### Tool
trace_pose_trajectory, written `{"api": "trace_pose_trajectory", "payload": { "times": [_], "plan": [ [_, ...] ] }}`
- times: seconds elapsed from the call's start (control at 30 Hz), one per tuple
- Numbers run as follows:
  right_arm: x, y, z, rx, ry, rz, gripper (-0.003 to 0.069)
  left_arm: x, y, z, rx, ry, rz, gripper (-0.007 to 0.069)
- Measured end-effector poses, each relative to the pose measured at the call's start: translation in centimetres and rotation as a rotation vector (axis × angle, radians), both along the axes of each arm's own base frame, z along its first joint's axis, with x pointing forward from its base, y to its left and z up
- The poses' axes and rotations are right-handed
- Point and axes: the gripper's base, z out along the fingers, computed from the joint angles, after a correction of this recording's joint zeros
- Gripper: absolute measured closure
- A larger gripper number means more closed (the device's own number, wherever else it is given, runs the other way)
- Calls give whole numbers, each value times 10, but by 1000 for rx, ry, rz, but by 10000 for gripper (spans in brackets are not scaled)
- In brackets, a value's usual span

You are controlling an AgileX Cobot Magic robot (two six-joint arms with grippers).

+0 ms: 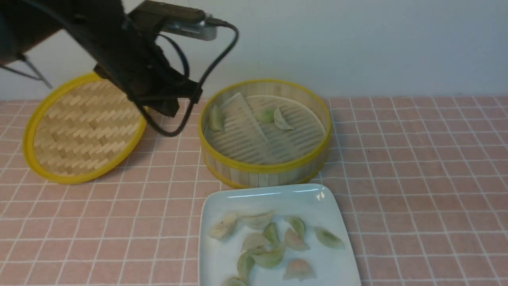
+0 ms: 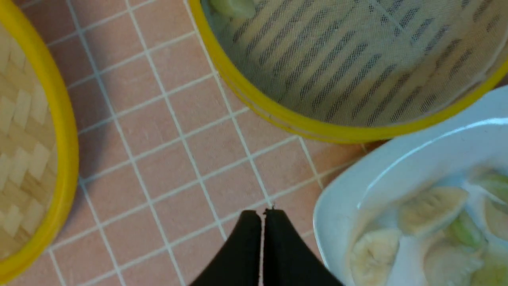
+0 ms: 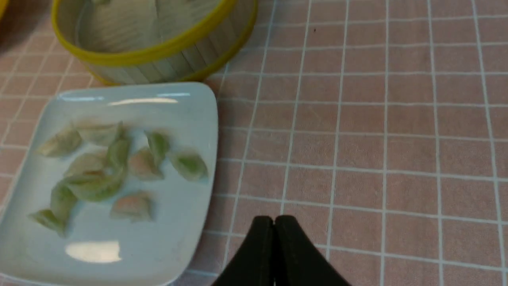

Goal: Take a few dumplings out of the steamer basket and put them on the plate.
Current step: Use the left arm to grab a dumpling from the steamer

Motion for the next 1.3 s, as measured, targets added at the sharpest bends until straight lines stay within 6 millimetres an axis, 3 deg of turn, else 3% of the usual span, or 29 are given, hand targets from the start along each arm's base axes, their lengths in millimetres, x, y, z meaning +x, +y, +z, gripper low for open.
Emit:
{"api": "trace_pose_trajectory", "payload": {
  "times": [0.1,0.23,0.4,0.57,0.67,0.87,1.17,1.3],
  "plan": [
    [13,2,1,7,36,19,673,26,-21,-14,39,-17,-36,627],
    [17,4,-1,22,53,25,673,47,-39,-33,61,-25,-61,594],
    [17,4,0,27,49,25,673,76,-54,-62,73,-85,-74,453],
    [17,4,0,26,48,26,673,99,-57,-99,133,-131,-60,309],
    [17,5,0,29,48,27,673,106,-55,-118,175,-141,-48,265],
    [17,5,0,31,45,26,673,117,-56,-151,246,-170,-58,249],
    [17,5,0,31,45,26,673,121,-58,-160,273,-190,-75,256],
    [17,5,0,31,45,26,673,122,-58,-161,287,-198,-82,342]
  ]
}}
